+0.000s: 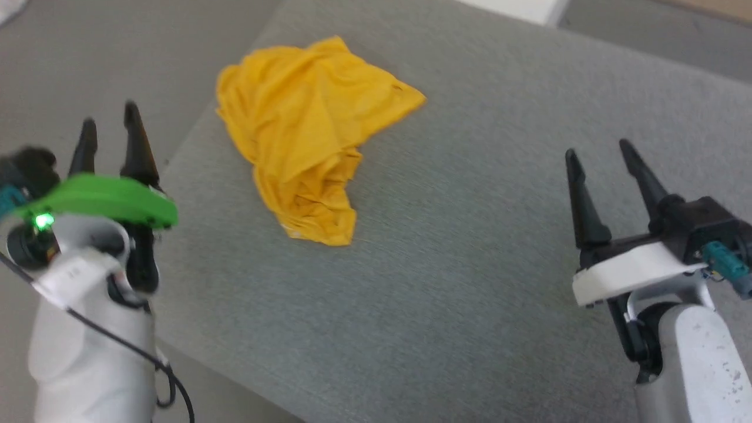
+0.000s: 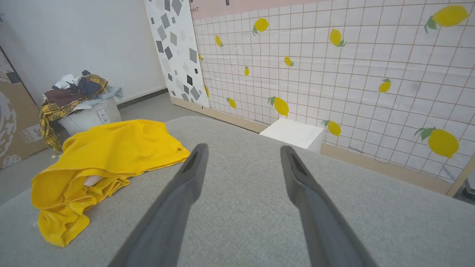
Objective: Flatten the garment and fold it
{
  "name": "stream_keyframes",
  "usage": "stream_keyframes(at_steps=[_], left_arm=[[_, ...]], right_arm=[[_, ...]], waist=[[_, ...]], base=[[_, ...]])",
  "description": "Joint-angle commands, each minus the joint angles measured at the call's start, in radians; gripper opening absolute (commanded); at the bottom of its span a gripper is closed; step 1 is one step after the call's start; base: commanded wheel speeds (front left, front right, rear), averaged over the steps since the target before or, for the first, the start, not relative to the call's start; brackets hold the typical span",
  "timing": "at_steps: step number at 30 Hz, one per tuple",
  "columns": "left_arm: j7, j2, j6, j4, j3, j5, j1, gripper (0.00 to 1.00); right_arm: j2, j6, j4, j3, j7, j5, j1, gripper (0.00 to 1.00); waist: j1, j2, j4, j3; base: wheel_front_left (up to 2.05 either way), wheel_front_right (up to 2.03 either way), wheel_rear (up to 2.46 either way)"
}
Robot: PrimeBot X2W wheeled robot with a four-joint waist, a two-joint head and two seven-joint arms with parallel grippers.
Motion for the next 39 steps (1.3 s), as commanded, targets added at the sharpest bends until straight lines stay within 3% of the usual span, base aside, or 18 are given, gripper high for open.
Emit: stream_keyframes(at_steps=[1,8,19,20,21,23,26,34,39], left_arm=[[0.020,0.004,-0.008,0.017,0.010,-0.025,-0.043,1.00],[0.240,0.031,-0.022,0.116,0.075,-0.196,-0.194,1.00],[0.589,0.090,0.062,0.241,0.027,-0.227,-0.173,1.00],[0.626,0.086,0.058,0.242,0.016,-0.234,-0.160,0.65],[0.656,0.086,0.052,0.241,0.005,-0.239,-0.148,0.02],[0.694,0.091,0.038,0.228,-0.007,-0.246,-0.127,0.00],[0.614,0.117,0.036,0.176,0.007,-0.216,-0.114,0.00],[0.144,0.175,0.048,0.027,0.026,-0.026,-0.144,0.00],[0.013,0.176,0.050,-0.054,-0.024,0.059,-0.171,0.00]], right_arm=[[-0.001,-0.002,-0.010,-0.001,0.000,-0.008,-0.023,1.00],[-0.001,-0.002,-0.024,0.005,-0.009,-0.008,-0.072,1.00],[-0.001,-0.002,0.018,0.011,-0.049,0.010,-0.102,1.00],[-0.001,-0.002,0.025,0.012,-0.053,0.014,-0.102,1.00],[-0.001,-0.002,0.032,0.013,-0.057,0.017,-0.102,1.00],[-0.001,-0.002,0.047,0.015,-0.065,0.023,-0.100,1.00],[-0.001,-0.002,0.071,0.018,-0.078,0.035,-0.092,1.00],[-0.001,-0.002,0.145,0.005,-0.118,0.079,-0.036,1.00],[-0.001,-0.002,0.173,-0.014,-0.133,0.103,0.008,1.00]], waist=[[-0.0001,0.0000,-0.177,0.206],[-0.0001,0.0000,-0.261,0.329],[-0.0001,0.0000,-0.294,0.348],[-0.0001,0.0000,-0.292,0.338],[-0.0001,0.0000,-0.290,0.328],[-0.0001,0.0000,-0.286,0.303],[-0.0001,0.0000,-0.279,0.253],[-0.0001,0.0000,-0.278,0.069],[-0.0001,0.0000,-0.300,-0.036]], base=[[0.00,0.00,0.00],[0.00,0.00,0.00],[0.00,0.00,0.00],[0.00,0.00,0.00],[0.00,0.00,0.00],[0.00,0.00,0.00],[0.00,0.00,0.00],[0.00,0.00,0.00],[0.00,0.00,0.00]])
